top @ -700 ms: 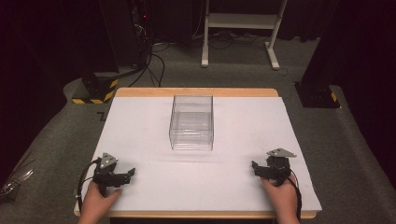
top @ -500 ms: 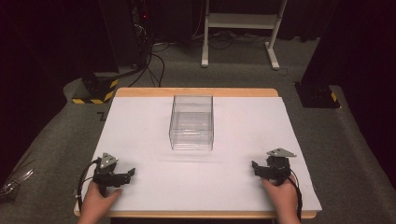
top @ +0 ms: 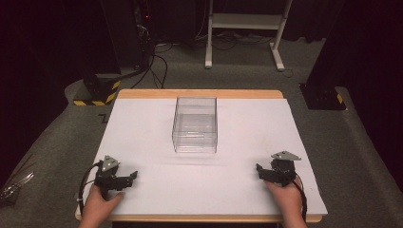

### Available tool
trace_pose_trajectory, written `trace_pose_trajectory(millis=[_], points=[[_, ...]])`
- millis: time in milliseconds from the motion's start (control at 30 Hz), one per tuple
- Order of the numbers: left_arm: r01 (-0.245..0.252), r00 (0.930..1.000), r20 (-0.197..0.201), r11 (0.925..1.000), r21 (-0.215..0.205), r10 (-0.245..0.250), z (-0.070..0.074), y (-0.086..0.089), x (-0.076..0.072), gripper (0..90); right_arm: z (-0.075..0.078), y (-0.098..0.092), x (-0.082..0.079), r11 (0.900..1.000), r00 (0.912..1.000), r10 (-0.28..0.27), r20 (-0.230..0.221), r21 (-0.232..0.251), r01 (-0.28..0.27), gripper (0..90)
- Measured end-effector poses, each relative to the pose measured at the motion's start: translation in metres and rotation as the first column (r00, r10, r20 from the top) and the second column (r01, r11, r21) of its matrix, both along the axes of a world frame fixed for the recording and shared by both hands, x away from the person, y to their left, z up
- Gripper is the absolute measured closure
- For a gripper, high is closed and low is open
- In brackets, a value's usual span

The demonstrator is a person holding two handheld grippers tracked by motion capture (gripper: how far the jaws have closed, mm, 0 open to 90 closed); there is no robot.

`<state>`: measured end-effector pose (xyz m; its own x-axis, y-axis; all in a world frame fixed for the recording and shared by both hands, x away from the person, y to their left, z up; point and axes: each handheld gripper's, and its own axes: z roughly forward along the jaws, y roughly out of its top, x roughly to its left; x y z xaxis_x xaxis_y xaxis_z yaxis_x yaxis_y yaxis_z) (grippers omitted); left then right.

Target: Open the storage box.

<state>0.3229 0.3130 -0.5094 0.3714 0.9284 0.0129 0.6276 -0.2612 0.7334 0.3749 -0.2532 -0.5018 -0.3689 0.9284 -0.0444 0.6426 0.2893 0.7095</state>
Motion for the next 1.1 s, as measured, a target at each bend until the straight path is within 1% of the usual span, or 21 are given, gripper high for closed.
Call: trace_pose_trajectory(millis=[33,100,200,267,300,467,633,700,767,833,1100], points=[[0.000,1.0000,0.000,1.0000,0.000,0.000,0.000,0.000,0.000,12.7,0.001,0.000,-0.001,1.000,1.0000,0.000,0.004,-0.011,0.000,16.6],[0.000,1.0000,0.000,1.0000,0.000,0.000,0.000,0.000,0.000,12.7,0.003,0.002,-0.003,1.000,0.9998,0.008,0.020,-0.004,-0.008,16.4],[0.000,1.0000,0.000,1.0000,0.000,0.000,0.000,0.000,0.000,12.7,0.008,0.006,-0.007,1.000,0.9983,0.030,0.050,-0.008,-0.030,16.6],[0.000,1.0000,0.000,1.0000,0.000,0.000,0.000,0.000,0.000,12.7,0.011,0.009,-0.010,0.999,0.9965,0.042,0.072,-0.008,-0.042,16.7],[0.001,1.0000,0.000,1.0000,0.000,-0.001,0.000,0.000,0.000,12.7,0.013,0.012,-0.013,0.998,0.9943,0.056,0.091,-0.011,-0.055,17.7],[0.001,1.0000,-0.001,1.0000,0.000,-0.001,0.000,0.000,0.000,12.7,0.014,0.017,-0.016,0.997,0.9922,0.081,0.095,-0.011,-0.080,18.9],[0.000,1.0000,-0.001,1.0000,-0.001,0.000,0.000,0.000,0.000,12.7,0.015,0.025,-0.019,0.994,0.9894,0.108,0.097,0.005,-0.109,18.7],[0.000,1.0000,-0.001,1.0000,-0.001,0.000,0.000,0.000,0.000,12.7,0.016,0.028,-0.020,0.991,0.9870,0.129,0.096,0.014,-0.131,18.8],[0.000,1.0000,-0.001,1.0000,-0.001,0.000,0.000,0.000,0.000,12.7,0.016,0.034,-0.022,0.987,0.9819,0.158,0.104,0.019,-0.161,19.8],[0.000,1.0000,-0.001,1.0000,-0.001,0.000,0.000,0.000,0.000,12.7,0.017,0.036,-0.024,0.986,0.9812,0.163,0.103,0.021,-0.166,19.9],[0.001,1.0000,-0.001,1.0000,0.000,-0.001,0.000,0.000,0.000,12.7,0.018,0.051,-0.030,0.976,0.9711,0.211,0.112,0.024,-0.215,21.0]])
